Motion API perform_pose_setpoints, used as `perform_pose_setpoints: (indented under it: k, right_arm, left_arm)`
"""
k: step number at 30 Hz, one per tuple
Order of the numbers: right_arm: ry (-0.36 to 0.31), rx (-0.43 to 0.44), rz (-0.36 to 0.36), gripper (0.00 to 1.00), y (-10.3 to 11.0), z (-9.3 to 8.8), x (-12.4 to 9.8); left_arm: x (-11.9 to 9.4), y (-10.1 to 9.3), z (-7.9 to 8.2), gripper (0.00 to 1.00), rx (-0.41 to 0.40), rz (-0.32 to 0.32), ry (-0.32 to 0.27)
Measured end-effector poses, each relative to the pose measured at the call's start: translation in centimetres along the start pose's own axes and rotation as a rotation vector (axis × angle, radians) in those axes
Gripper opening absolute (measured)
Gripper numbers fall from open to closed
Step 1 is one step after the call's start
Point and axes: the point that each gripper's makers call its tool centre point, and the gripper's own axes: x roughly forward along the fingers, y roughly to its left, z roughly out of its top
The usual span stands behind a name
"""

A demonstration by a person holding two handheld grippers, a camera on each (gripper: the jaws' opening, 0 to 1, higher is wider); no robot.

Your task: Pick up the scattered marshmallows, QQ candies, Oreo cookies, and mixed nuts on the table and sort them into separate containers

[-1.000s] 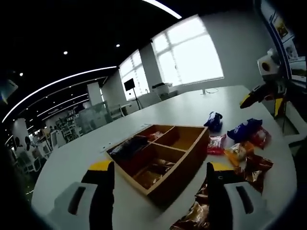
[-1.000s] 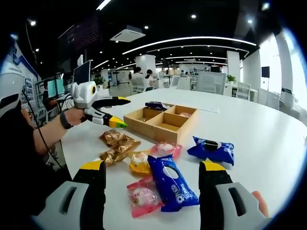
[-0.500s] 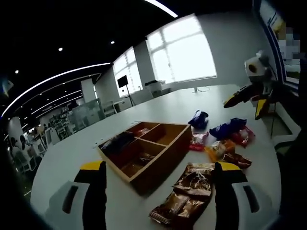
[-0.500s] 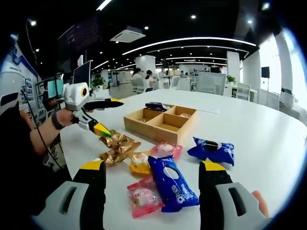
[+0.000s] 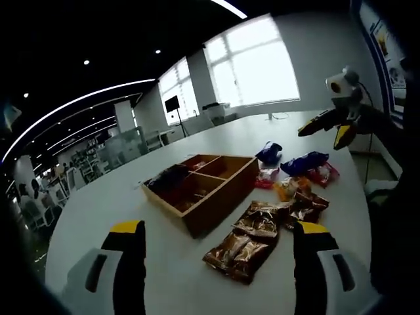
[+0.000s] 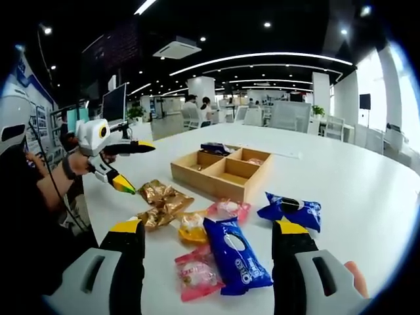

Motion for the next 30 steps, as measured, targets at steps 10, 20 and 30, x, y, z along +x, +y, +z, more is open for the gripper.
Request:
perform_pose_setpoints:
  k: [10,20,30]
  right_arm:
    - [0.005,-0.005,0.008,0.75,0.3,0.0,0.3]
    - [0.011,0.001,-0.010,0.75,-0.4,-0.2,0.3]
    - [0.014,0.006,-0.009,0.75,-0.4,-0.3,0.5]
  left_arm:
    - [-2.1,-0.3,-0.3,0.97,-0.003,-0.004,0.014]
    - [-3.6,0.7,-0.7,0.97,-0.005,0.014,0.021]
    - [-4.7,1.7,-0.2,0.97,0.022,0.062,0.006]
